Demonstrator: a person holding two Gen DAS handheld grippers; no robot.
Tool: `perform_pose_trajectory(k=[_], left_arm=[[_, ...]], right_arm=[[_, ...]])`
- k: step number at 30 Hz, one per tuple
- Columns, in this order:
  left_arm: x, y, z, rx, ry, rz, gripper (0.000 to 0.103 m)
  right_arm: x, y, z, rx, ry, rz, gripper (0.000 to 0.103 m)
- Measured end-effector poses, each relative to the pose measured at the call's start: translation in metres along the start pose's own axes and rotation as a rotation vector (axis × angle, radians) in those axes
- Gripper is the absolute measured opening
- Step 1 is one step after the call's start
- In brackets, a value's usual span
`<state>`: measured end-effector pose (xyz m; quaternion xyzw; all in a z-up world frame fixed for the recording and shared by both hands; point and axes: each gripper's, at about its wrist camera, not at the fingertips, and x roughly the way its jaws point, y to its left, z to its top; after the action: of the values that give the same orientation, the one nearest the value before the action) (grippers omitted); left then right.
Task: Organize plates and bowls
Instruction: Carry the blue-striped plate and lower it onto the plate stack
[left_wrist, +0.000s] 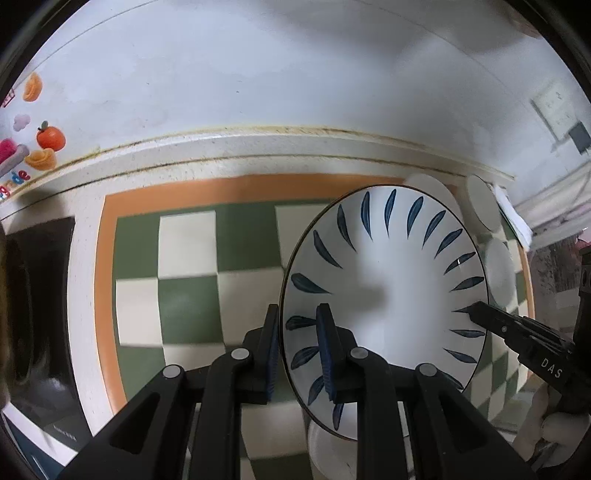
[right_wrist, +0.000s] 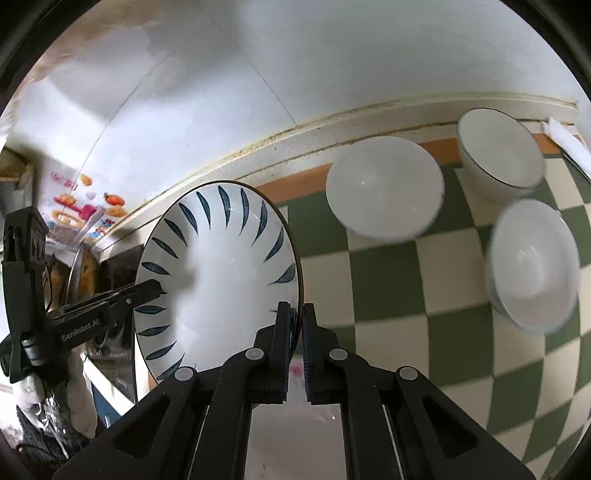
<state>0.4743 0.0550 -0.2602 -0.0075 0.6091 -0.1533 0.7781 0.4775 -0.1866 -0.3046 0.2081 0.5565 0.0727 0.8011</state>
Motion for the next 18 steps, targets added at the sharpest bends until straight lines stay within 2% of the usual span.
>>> perform_pose_trajectory(k=[9,18], left_arm=[[-0.01,-0.042,-0.055,0.058,0.034,-0.005,0.017],[0.013,-0.059,-0.098,0.076,0.104,0.014,0.017]], right_arm=[[-0.053,-0.034,-0.066,0.017,-0.003,-0.002,0.007],[-0.041,-0.062,-0.115,0.034,0.059,-0.006,0.007]])
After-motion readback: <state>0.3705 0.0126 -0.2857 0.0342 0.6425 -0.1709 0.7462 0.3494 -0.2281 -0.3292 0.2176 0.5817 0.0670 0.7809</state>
